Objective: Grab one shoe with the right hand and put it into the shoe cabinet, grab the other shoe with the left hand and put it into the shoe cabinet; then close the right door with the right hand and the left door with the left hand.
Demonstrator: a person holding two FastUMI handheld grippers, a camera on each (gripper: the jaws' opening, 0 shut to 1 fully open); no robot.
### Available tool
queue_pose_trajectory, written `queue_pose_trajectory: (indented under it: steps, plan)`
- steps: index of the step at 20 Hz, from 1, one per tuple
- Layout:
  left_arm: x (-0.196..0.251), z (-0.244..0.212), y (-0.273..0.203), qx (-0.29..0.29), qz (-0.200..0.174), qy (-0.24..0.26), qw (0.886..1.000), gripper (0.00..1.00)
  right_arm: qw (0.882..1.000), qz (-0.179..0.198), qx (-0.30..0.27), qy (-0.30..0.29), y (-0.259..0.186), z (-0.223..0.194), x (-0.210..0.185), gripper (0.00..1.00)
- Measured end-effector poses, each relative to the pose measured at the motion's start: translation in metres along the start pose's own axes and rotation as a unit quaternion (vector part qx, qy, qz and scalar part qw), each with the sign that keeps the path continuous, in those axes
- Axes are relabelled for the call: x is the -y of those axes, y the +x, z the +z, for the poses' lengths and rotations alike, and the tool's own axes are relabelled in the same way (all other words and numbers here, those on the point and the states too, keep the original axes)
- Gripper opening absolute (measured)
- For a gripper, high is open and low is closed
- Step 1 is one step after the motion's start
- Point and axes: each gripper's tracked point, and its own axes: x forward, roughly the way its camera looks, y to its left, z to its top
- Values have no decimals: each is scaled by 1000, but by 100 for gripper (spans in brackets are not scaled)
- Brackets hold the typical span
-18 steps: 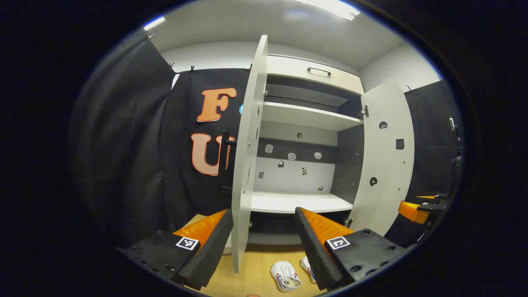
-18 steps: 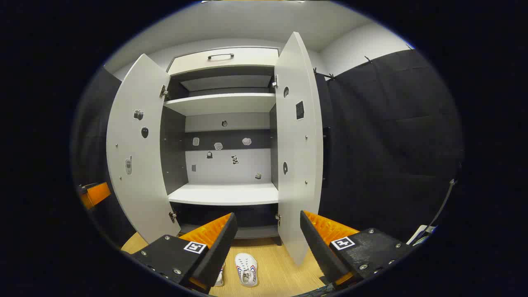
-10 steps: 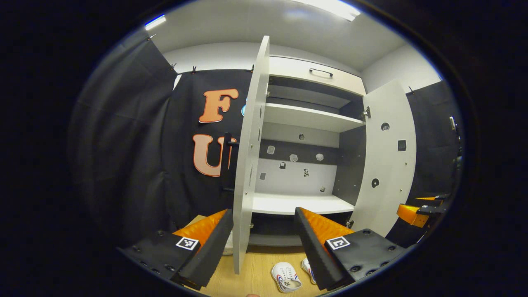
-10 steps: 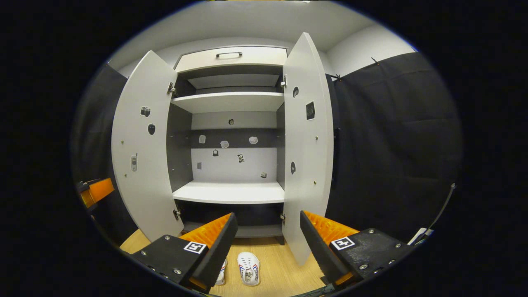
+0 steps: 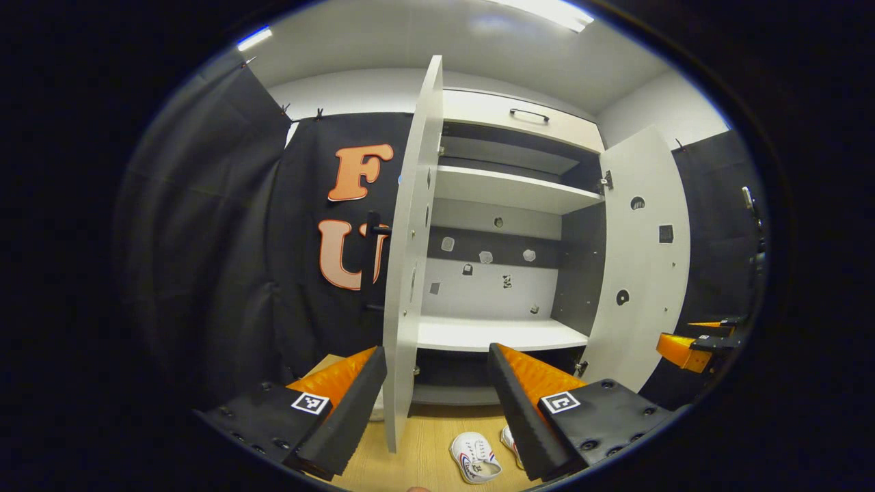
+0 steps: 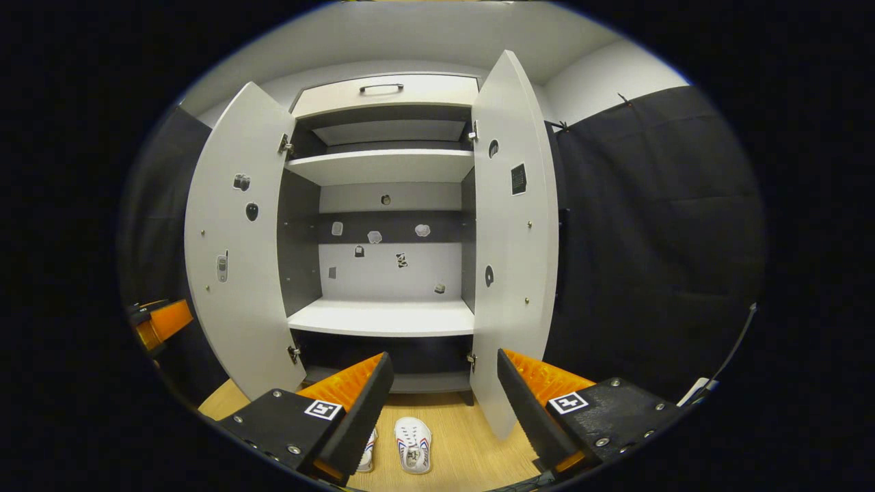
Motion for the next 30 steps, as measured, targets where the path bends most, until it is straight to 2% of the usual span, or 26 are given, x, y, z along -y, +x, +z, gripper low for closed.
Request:
queue_pose_trajectory:
  steps: [6, 9, 11, 12, 16, 20, 26, 30]
  plan:
    - [0, 1, -5, 4, 5, 4, 1000, 99, 999, 12, -36, 19, 15, -45, -2, 94]
    - [1, 3, -6, 6, 7, -3, 1000, 96, 997, 9, -76, 28, 31, -90, 0, 94]
    - [1, 4, -8, 6, 8, -4, 1000, 99, 994, 2, -107, 22, 46, -127, 4, 94]
    - [-1, 4, -9, 6, 10, -3, 1000, 96, 992, 2, -122, 18, 54, -146, 4, 94]
    - [-8, 4, -9, 4, 19, 5, 1000, 96, 985, 17, -171, 19, 81, -214, -6, 94]
    - [-13, 2, -10, -2, 27, 5, 1000, 96, 972, 30, -233, 23, 99, -280, -16, 94]
    - [-21, 0, -7, -2, 37, 9, 999, 97, 959, 35, -279, -28, 131, -341, -22, 95]
    - [-27, -2, -5, -7, 44, 10, 999, 96, 945, 27, -327, -14, 144, -383, -22, 94]
